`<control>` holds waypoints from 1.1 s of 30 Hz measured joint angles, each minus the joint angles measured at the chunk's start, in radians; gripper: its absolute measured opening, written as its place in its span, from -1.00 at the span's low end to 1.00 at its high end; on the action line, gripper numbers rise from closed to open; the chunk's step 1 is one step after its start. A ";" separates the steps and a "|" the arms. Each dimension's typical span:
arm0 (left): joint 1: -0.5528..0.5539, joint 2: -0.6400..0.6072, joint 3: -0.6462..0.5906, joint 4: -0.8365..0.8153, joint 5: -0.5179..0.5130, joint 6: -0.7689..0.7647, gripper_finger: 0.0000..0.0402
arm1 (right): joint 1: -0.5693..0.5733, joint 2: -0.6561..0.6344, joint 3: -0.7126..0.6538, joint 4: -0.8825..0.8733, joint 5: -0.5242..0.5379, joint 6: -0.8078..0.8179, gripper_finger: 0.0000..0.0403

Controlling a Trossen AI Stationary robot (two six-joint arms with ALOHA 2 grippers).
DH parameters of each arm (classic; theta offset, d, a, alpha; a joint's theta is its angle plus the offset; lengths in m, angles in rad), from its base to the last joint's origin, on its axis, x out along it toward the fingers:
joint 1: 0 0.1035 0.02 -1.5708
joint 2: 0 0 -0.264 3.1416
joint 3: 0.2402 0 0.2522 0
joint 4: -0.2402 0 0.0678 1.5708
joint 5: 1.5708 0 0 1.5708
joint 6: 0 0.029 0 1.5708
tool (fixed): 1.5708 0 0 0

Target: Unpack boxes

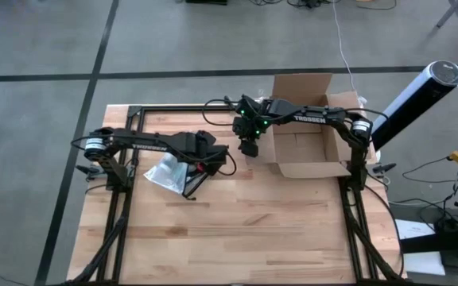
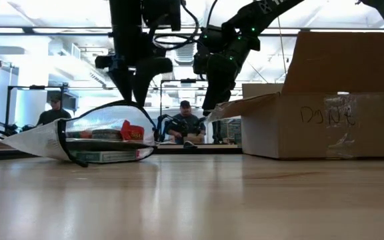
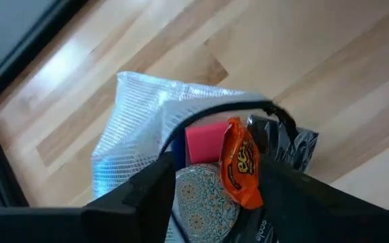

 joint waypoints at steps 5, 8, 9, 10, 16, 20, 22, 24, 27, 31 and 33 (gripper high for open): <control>0.000 -0.001 0.100 -0.064 -0.016 0.024 -0.08 | 0.000 0.000 0.000 0.001 0.000 0.000 -0.01; -0.005 -0.001 0.171 -0.123 -0.016 0.038 -0.08 | 0.000 0.000 0.000 0.004 -0.016 0.000 -0.01; -0.008 -0.001 0.194 -0.145 -0.016 0.040 -0.08 | 0.000 0.000 0.000 0.005 -0.029 0.000 -0.01; -0.013 -0.001 0.214 -0.165 -0.016 0.040 -0.08 | 0.000 0.000 0.000 0.006 -0.052 0.000 -0.01; -0.077 -0.002 0.268 -0.231 -0.014 0.032 -0.06 | 0.033 0.000 0.000 0.061 -0.163 0.021 -0.01; -0.144 -0.002 0.268 -0.252 -0.014 0.002 -0.09 | 0.068 0.000 0.000 0.122 -0.172 0.017 -0.01; -0.181 -0.002 0.268 -0.265 -0.014 -0.028 -0.11 | 0.083 0.000 0.000 0.152 -0.172 0.012 -0.01; -0.217 -0.002 0.268 -0.283 -0.014 -0.066 -0.13 | 0.096 0.000 0.000 0.188 -0.172 0.007 -0.01; -0.273 -0.002 0.268 -0.323 -0.014 -0.138 -0.16 | 0.105 0.005 0.000 0.246 -0.172 0.009 -0.01; -0.343 -0.002 0.267 -0.356 -0.014 -0.240 -0.20 | 0.105 0.022 0.000 0.300 -0.171 0.022 -0.01; -0.373 -0.002 0.266 -0.367 -0.014 -0.278 -0.21 | 0.105 0.034 0.000 0.309 -0.163 0.035 -0.01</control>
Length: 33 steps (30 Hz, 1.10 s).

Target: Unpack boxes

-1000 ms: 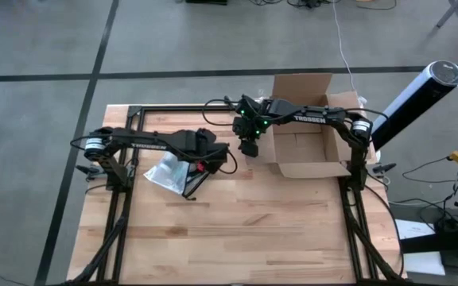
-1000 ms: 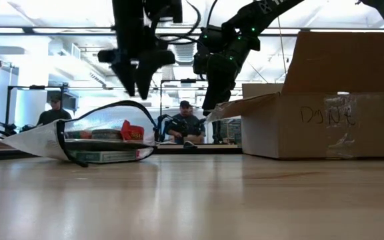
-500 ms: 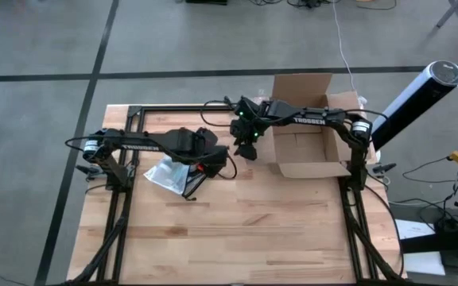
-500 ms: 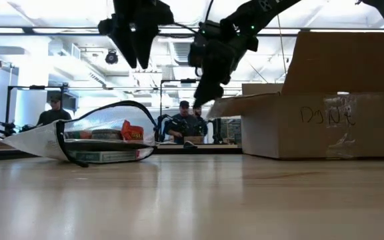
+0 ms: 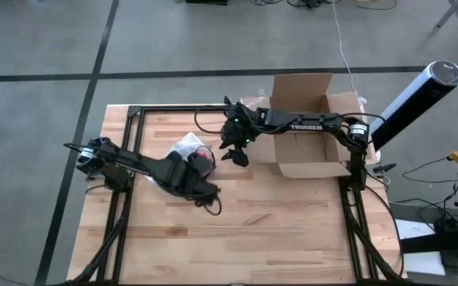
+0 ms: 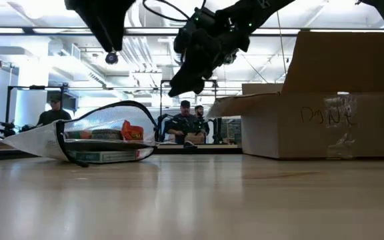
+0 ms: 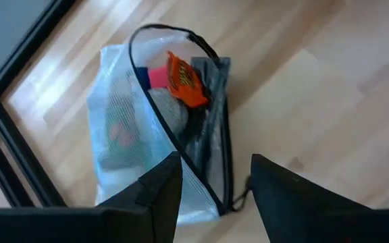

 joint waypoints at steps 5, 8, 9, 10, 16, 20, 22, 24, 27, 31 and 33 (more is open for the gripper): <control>-0.051 0.000 -0.019 -0.007 0.001 -0.076 -0.17 | 0.000 0.028 0.000 0.010 0.016 0.010 -0.01; -0.070 0.000 -0.050 -0.007 0.016 -0.130 -0.10 | 0.000 0.035 0.000 0.007 0.019 0.010 -0.01; -0.075 0.000 -0.064 -0.006 0.034 -0.144 -0.06 | -0.003 0.036 0.000 0.005 0.020 0.010 -0.01; -0.079 0.000 -0.079 -0.006 0.054 -0.152 -0.03 | -0.004 0.036 0.000 0.007 0.022 0.010 -0.01; -0.102 0.000 -0.145 0.002 0.122 -0.162 0.28 | -0.011 0.036 0.000 0.011 0.047 0.001 -0.01; -0.103 0.000 -0.188 0.032 0.143 -0.182 0.54 | -0.011 0.042 0.000 0.012 0.047 -0.001 -0.01; -0.103 0.000 -0.220 0.057 0.161 -0.209 0.64 | -0.011 0.044 0.000 0.021 0.046 -0.001 -0.01; -0.106 0.000 -0.251 0.081 0.183 -0.232 0.71 | -0.011 0.048 0.000 0.037 0.046 0.008 -0.01; -0.107 0.000 -0.298 0.118 0.203 -0.277 0.75 | -0.011 0.067 0.000 0.053 0.047 0.011 -0.01; -0.110 0.000 -0.330 0.128 0.204 -0.318 0.75 | -0.011 0.088 0.000 0.066 0.047 0.014 -0.01; -0.111 0.000 -0.346 0.144 0.204 -0.318 0.75 | -0.011 0.089 -0.002 0.064 0.047 0.022 -0.01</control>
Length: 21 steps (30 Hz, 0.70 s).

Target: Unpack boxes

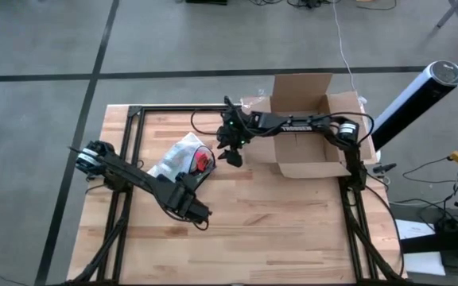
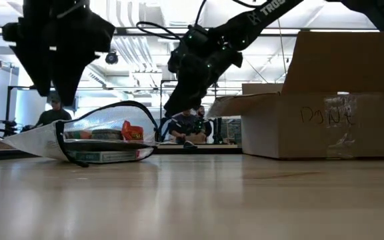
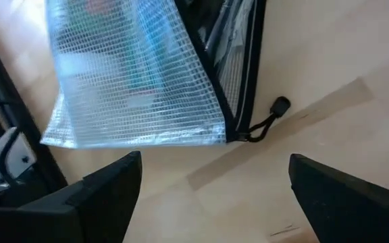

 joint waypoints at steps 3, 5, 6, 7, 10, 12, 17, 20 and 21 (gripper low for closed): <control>-0.003 0.000 -0.026 0.028 0.010 0.000 0.75 | 0.000 0.009 0.000 0.044 -0.002 0.013 -0.01; -0.004 0.000 -0.042 0.055 0.019 -0.001 0.75 | 0.000 0.014 -0.001 0.061 -0.002 0.030 -0.01; -0.004 0.001 -0.046 0.065 0.023 -0.001 0.75 | 0.000 0.020 -0.001 0.087 -0.002 0.038 -0.01; -0.004 0.001 -0.050 0.070 0.025 -0.001 0.75 | 0.000 0.022 -0.001 0.106 -0.002 0.047 -0.01; -0.004 0.001 -0.059 0.082 0.037 -0.002 0.75 | 0.000 0.035 -0.001 0.130 -0.002 0.068 -0.01; -0.004 0.001 -0.062 0.085 0.041 -0.003 0.75 | 0.000 0.044 -0.001 0.141 -0.001 0.075 -0.01; -0.003 0.001 -0.066 0.091 0.042 -0.003 0.75 | 0.000 0.075 0.000 0.161 -0.002 0.094 -0.01; -0.002 0.001 -0.066 0.093 0.054 -0.003 0.75 | 0.000 0.096 -0.001 0.168 0.000 0.100 -0.01; -0.002 0.001 -0.066 0.096 0.061 -0.003 0.75 | 0.000 0.098 -0.001 0.175 0.001 0.104 -0.01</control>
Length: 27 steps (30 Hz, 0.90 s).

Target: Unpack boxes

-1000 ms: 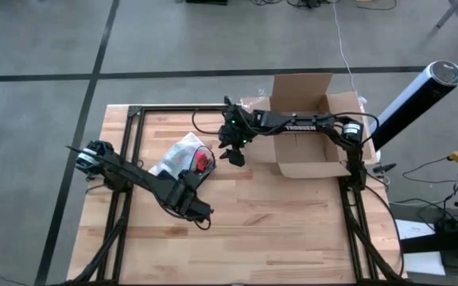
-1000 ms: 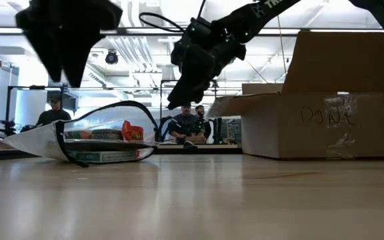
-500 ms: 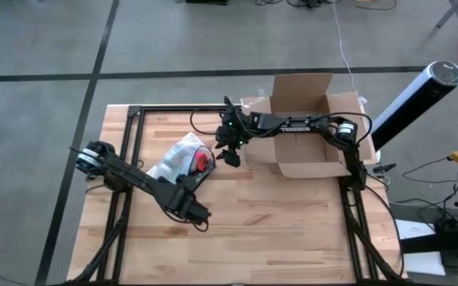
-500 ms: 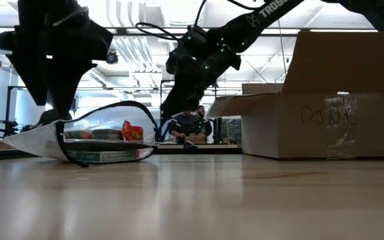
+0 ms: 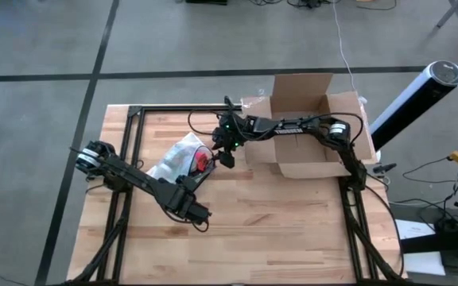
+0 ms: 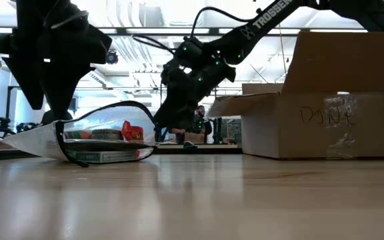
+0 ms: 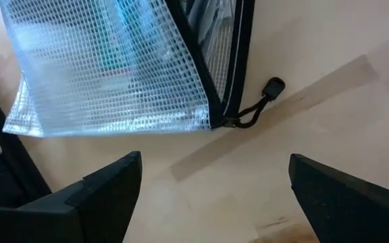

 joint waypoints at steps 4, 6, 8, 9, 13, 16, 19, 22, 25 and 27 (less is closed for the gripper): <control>0.000 0.000 0.000 0.006 0.027 0.000 0.75 | 0.002 0.012 0.002 0.018 0.024 -0.001 -0.02; 0.000 0.000 0.000 0.009 0.032 0.000 0.75 | 0.002 0.019 0.002 0.012 0.026 -0.001 -0.07; 0.000 0.000 0.000 0.011 0.032 0.000 0.75 | 0.002 0.025 0.003 0.033 0.026 0.002 -0.15; 0.000 0.000 0.000 0.015 0.032 0.000 0.75 | 0.002 0.028 0.003 0.034 0.025 0.005 -0.21; 0.000 0.000 0.000 0.024 0.033 0.000 0.75 | 0.002 0.034 0.005 0.026 0.025 0.005 -0.48; 0.000 0.000 0.000 0.030 0.035 0.000 0.75 | 0.002 0.033 0.005 0.029 0.024 0.005 -0.73; 0.000 0.000 0.000 0.033 0.036 0.002 0.75 | 0.002 0.032 0.005 0.021 0.024 0.006 -0.95; 0.000 0.000 0.004 0.033 0.039 0.008 0.75 | 0.002 0.031 0.005 0.008 0.024 0.007 -0.96; -0.001 0.000 0.008 0.033 0.039 0.009 0.75 | 0.002 0.028 0.014 -0.038 0.022 0.004 -0.99; -0.001 0.000 0.010 0.032 0.039 0.010 0.75 | 0.002 0.022 0.018 -0.061 0.021 -0.002 -0.99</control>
